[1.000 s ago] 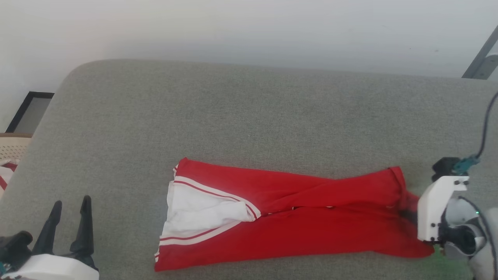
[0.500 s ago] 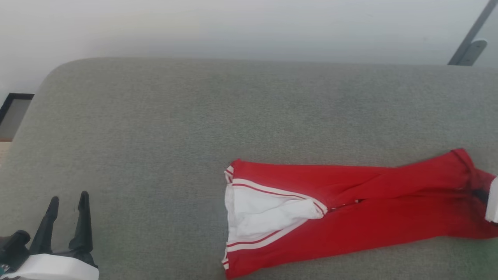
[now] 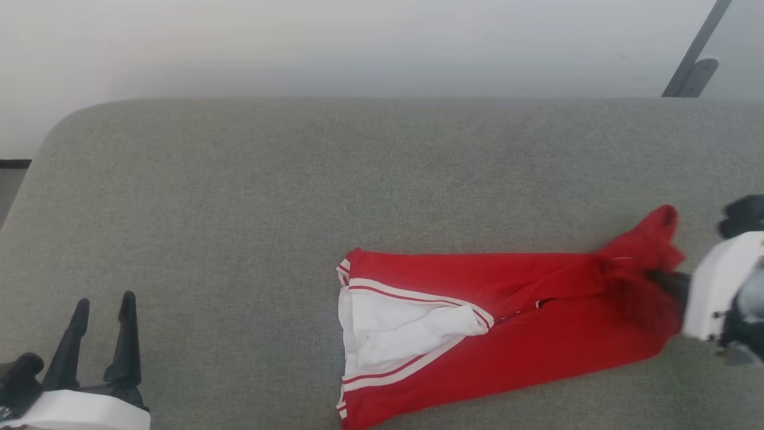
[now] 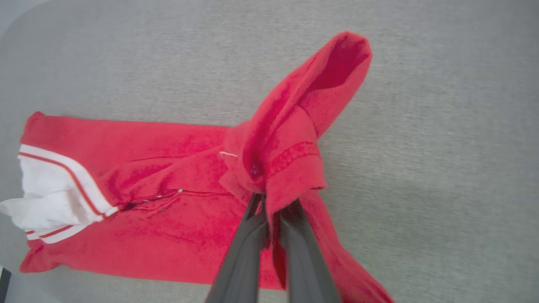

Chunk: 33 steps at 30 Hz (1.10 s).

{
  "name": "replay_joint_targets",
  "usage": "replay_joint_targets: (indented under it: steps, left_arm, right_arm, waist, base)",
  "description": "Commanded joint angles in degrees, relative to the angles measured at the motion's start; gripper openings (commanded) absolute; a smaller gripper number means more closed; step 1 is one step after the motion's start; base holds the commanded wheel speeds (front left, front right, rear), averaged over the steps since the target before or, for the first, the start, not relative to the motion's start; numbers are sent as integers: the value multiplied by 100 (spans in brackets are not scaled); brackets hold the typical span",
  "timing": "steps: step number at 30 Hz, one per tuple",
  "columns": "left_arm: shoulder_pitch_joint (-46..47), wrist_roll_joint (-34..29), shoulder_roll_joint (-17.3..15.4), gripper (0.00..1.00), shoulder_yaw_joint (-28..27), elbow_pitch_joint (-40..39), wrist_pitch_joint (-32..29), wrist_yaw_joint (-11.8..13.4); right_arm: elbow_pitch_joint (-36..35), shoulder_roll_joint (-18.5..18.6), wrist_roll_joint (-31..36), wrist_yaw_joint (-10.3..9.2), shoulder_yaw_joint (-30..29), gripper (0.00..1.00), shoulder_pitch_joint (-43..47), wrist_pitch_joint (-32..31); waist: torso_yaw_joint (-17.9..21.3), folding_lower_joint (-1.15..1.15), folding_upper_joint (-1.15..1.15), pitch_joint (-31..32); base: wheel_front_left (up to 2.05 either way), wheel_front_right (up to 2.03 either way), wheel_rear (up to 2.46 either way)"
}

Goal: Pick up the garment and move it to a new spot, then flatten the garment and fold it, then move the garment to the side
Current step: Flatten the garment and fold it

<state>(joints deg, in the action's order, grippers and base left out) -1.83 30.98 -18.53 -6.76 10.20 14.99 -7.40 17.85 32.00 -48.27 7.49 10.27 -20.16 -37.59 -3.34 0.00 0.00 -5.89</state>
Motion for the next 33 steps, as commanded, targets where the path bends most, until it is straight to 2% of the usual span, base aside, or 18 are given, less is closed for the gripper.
replay_joint_targets:
  steps: [1, 6, 11, 18, 26, 27, 28, 29, 33]
  left_arm:
    - [-43, -32, -10, 100, 4, -21, 23, -9]
    - [-59, -21, -13, 100, 85, -28, 23, -10]
    - [5, 31, -31, 100, 236, 1, 23, -10]
    - [158, 61, -69, 100, 488, 88, 23, -10]
    - [382, 113, -64, 100, 726, 214, 23, -10]
    - [401, 130, -56, 100, 736, 220, 23, -10]
    - [405, 132, -56, 100, 738, 225, 23, -10]
    - [398, 143, -51, 100, 731, 235, 23, -10]
    - [260, 181, -54, 100, 617, 214, 23, -10]
  right_arm:
    - [-192, -88, -43, -1, 55, 0, 96, -58]
    - [-1005, -486, -144, -1, 436, 0, 229, -312]
    - [-1269, -1003, -53, -1, 1024, 0, 73, -381]
    - [-853, -1527, 18, -1, 1738, 0, -222, -171]
    - [346, -1958, 184, -1, 2539, 0, -692, 364]
    - [473, -1961, 225, -1, 2583, 27, -749, 437]
    - [571, -1974, 247, -1, 2621, 61, -812, 523]
    - [666, -1998, 222, -1, 2632, 100, -846, 608]
    - [829, -1966, 147, -1, 2738, 100, -975, 789]
  waist:
    - [-10, 0, 0, 34]
    - [-106, 0, 0, 119]
    - [-300, 0, 0, 197]
    - [-622, 0, 0, 275]
    - [-1018, 0, 0, 324]
    - [-1038, 0, 0, 330]
    - [-1049, 0, 0, 335]
    - [-1052, 0, 0, 341]
    - [-961, 0, 0, 378]
  base:
    - [0, 0, 0]
    - [0, 0, 0]
    - [0, 0, 0]
    - [0, 0, 0]
    - [0, 0, 0]
    - [0, 0, 0]
    - [0, 0, 0]
    - [0, 0, 0]
    - [0, 0, 0]
